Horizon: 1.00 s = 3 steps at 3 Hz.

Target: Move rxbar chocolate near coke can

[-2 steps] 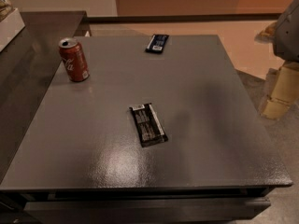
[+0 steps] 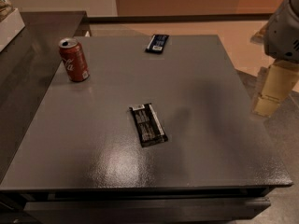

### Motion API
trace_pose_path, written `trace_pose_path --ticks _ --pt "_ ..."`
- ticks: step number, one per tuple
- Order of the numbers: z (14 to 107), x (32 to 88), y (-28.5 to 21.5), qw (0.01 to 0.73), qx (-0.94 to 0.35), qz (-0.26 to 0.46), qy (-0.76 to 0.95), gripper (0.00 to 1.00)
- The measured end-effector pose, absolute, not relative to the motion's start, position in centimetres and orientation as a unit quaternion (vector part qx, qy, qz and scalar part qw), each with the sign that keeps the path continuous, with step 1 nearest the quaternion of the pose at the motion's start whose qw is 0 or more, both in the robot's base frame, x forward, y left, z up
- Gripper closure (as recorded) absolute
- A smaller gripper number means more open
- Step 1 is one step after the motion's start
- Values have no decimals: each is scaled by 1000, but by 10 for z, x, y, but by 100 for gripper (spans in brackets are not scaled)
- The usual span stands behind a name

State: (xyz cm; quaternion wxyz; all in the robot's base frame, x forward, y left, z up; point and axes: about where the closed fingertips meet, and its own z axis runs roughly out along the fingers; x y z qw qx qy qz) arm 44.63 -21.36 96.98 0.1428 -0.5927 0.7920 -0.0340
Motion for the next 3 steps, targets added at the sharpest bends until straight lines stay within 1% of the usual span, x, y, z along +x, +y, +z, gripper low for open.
trace_pose_path --ticks 1,3 --pt "951 460 -189 136 -566 -26 813 0" --pt "904 488 -116 152 -474 9 867 0"
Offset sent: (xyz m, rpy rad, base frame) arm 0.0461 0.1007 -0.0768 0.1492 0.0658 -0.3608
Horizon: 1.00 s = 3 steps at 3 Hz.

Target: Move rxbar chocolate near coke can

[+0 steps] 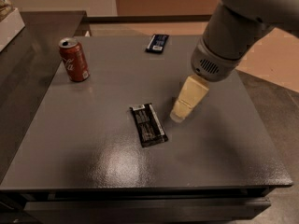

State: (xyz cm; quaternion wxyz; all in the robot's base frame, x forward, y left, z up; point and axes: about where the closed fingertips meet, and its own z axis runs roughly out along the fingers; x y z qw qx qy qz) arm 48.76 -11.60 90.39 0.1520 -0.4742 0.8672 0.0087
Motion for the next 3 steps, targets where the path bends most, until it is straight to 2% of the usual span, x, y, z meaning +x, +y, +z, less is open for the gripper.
trace_pose_path --ticks 3 --pt "851 507 -7 124 -397 44 908 0"
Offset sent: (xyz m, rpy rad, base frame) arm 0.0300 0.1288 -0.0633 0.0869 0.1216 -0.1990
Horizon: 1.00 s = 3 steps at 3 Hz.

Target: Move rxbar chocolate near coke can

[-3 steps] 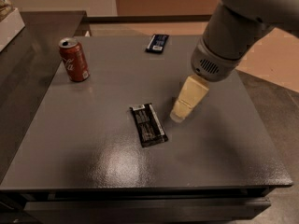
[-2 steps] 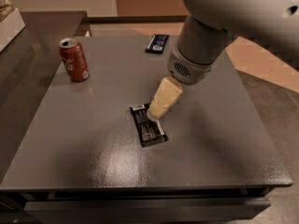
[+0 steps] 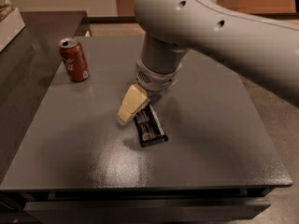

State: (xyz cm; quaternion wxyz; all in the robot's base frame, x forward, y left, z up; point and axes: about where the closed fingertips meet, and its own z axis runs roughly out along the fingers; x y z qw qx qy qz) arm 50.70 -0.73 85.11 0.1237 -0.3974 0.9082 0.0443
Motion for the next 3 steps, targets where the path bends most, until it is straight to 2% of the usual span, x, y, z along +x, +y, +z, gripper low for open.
trace_pose_path --ticks 2,3 --pt "827 497 4 98 -362 22 927 0" --pt "822 491 1 94 -352 15 931 16"
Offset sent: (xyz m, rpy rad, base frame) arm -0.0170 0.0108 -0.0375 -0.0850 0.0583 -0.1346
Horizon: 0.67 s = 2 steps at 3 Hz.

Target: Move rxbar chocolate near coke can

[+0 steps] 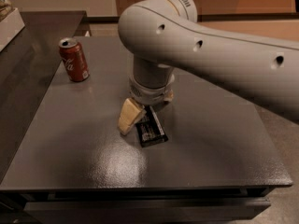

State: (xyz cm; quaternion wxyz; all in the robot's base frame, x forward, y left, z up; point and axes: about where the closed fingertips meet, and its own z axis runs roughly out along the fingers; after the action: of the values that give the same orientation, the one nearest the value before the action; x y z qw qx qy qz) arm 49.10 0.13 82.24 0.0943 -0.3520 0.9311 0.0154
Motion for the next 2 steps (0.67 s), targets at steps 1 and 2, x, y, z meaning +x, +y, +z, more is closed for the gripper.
trace_pose_path --ticks 1,2 --pt "823 488 0 97 -348 18 932 39" --pt "827 488 1 100 -348 19 932 62"
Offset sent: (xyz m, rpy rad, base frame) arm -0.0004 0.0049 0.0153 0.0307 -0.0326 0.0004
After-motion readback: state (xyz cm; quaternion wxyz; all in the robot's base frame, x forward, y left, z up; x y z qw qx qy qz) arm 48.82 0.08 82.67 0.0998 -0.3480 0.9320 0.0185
